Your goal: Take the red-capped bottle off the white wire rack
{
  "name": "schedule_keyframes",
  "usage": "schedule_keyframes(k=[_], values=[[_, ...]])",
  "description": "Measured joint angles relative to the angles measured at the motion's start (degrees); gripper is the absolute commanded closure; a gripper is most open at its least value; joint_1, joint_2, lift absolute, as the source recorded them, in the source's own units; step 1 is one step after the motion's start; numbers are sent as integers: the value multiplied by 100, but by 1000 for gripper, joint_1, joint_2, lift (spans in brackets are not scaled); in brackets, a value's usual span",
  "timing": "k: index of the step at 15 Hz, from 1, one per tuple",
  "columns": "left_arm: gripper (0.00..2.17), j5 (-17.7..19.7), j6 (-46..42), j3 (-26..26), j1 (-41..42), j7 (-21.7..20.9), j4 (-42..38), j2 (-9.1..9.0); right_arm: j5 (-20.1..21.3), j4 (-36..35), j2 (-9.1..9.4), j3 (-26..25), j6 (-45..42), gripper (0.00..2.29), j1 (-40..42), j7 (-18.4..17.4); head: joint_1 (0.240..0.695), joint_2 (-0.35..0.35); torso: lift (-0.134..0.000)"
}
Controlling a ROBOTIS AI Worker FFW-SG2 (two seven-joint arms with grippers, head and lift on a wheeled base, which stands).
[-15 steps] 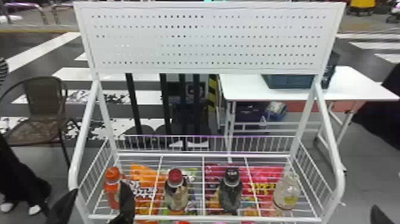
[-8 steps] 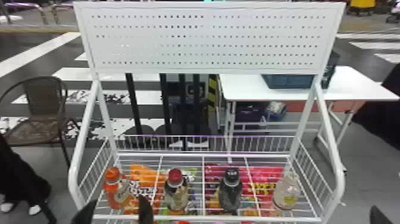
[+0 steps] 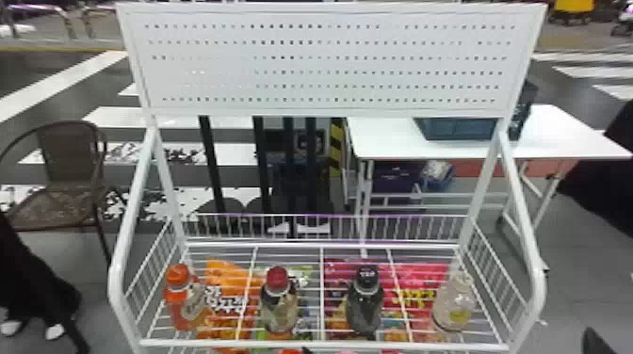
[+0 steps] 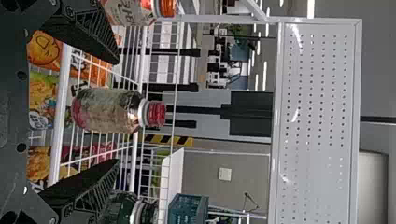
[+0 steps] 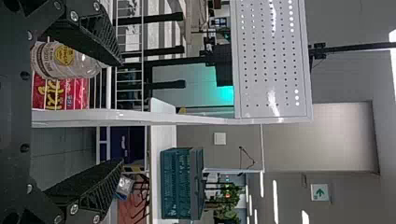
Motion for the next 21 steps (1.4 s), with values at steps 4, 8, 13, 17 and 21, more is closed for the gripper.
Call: schedule_keyframes(k=[4, 8, 13, 17, 21], values=[[137, 154, -7, -412, -954, 379, 1157, -258, -24, 9, -19, -51, 0, 167, 27, 5, 499, 0, 0], [137, 395, -55, -563, -1583, 539, 1979, -368, -34, 40, -20, -114, 0, 167, 49, 5, 499, 0, 0], [137, 713, -297, -542, -2027, 503, 2447, -388, -19, -10, -4, -125, -18, 167, 122, 9, 499, 0, 0], [137, 957, -319, -554, -2406, 408, 2817, -391, -1, -21, 20, -135, -18, 167, 169, 77, 499, 0, 0], [134, 1040, -322, -596, -2757, 415, 3270, -474, 18, -85, 24, -202, -18, 167, 268, 75, 499, 0, 0]])
